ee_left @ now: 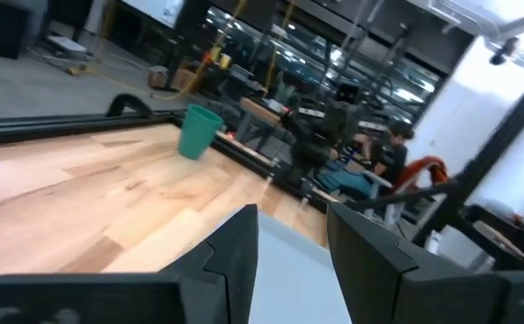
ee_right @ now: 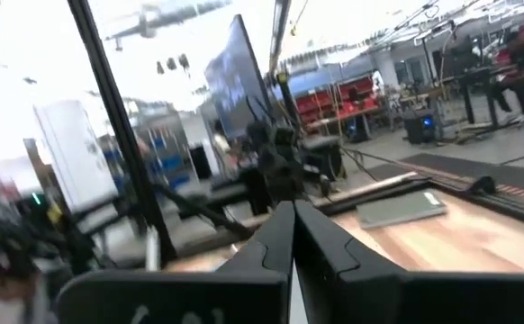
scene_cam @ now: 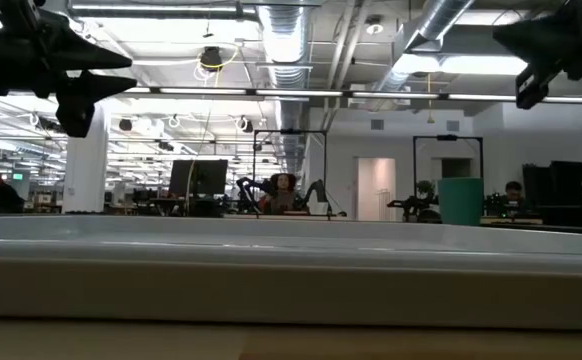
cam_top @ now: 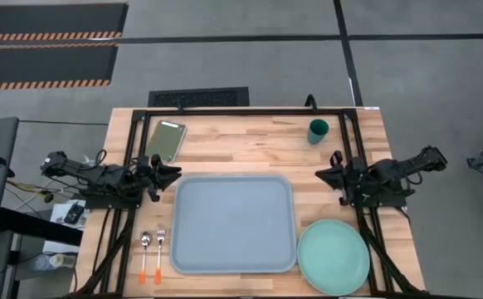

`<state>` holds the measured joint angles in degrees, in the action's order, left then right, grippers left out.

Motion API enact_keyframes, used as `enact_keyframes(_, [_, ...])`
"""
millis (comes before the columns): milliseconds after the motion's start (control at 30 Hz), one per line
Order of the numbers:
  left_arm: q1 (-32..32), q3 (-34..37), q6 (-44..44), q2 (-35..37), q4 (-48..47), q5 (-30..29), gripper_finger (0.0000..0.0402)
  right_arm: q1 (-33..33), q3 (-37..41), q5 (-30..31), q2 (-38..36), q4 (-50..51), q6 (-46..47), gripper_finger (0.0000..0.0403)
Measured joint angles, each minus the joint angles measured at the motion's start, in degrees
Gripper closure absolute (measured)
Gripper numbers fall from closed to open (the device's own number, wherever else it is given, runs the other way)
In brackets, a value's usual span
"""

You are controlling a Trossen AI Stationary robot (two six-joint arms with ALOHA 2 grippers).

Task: Pick and place plate/cup/fork/spoon on tray
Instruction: Put the orange fork on the right on the light gray tray

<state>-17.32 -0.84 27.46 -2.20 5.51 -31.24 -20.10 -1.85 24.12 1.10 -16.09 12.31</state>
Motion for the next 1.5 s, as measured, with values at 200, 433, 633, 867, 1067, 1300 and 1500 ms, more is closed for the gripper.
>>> enact_keyframes(200, [0.02,0.0,0.68,0.0,0.99,-10.1,0.028,0.0,-0.06,3.83,0.0,-4.7,-1.6,0.0369])
enact_keyframes(433, [0.07,-3.76,6.03,-0.29,-1.44,-5.57,0.028,0.0,-0.11,9.29,0.0,-5.82,-1.63,0.0369])
enact_keyframes(633, [0.07,-11.67,8.57,-6.45,-5.31,1.95,0.028,0.0,-0.13,10.82,0.0,-5.25,-1.65,0.0369])
enact_keyframes(867, [0.06,-24.26,26.4,-19.49,-27.83,9.58,0.028,0.0,-0.15,10.87,0.0,-1.44,-0.15,0.035])
enact_keyframes(1067, [-0.29,-31.06,43.95,-32.76,-45.67,22.96,0.028,0.0,-0.15,10.92,0.02,1.27,1.83,0.0337])
enact_keyframes(1300, [-6.76,-31.3,45.17,-42.93,-47.85,31.99,0.028,0.0,-0.2,10.56,0.0,2.1,1.8,0.0337])
enact_keyframes(1500, [-14.04,-31.3,44.37,-43.76,-52.29,29.85,0.028,0.0,-0.22,10.51,0.02,3.71,1.83,0.0337])
